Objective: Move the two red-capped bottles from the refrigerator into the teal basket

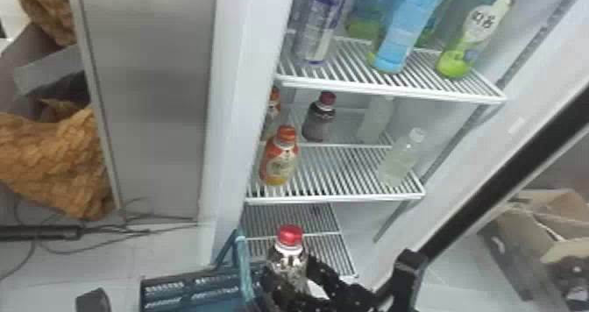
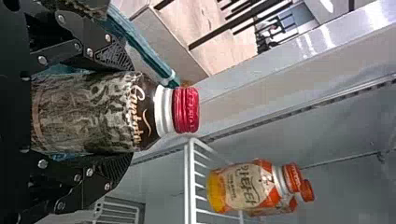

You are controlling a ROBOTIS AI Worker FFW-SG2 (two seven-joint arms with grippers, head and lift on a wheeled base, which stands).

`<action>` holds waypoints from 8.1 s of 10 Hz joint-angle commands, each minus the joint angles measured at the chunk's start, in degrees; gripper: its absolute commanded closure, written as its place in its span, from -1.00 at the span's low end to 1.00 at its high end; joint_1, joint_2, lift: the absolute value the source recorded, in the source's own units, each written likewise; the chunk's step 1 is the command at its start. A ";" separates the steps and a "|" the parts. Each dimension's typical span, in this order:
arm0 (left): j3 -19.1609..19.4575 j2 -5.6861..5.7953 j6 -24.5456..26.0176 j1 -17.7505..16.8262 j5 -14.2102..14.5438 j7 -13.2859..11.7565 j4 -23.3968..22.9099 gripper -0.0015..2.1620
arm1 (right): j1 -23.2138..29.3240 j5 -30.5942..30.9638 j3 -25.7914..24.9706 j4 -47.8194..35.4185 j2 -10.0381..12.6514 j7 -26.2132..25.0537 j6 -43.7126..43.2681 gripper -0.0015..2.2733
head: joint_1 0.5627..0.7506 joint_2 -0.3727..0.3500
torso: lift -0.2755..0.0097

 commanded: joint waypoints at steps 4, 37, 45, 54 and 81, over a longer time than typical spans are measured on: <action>-0.08 0.00 0.01 0.00 -0.03 0.00 0.14 0.06 | -2.24 0.83 -1.21 3.10 0.33 3.07 -1.58 -0.54 | 0.41 -0.94 | -0.67; -0.65 0.70 -0.69 -1.12 -0.14 0.00 0.14 0.06 | -11.24 4.03 -10.92 14.77 6.13 8.52 -16.06 -0.89 | 0.41 -0.94 | -0.67; -0.54 0.70 -0.83 -0.98 -0.26 0.00 0.14 0.06 | -20.10 1.86 -10.80 30.38 6.57 2.89 -37.30 -0.89 | 0.41 -0.94 | -0.67; -0.77 1.05 0.43 -1.12 -1.40 0.18 0.14 0.06 | -31.63 6.54 -9.66 45.43 9.91 -11.08 -52.06 -0.89 | 0.41 -0.94 | -0.67; -1.00 0.26 0.57 -1.97 -0.83 0.70 0.84 0.06 | -53.43 22.42 -1.32 55.13 7.27 -21.37 -28.72 -0.89 | 0.41 -0.94 | -0.67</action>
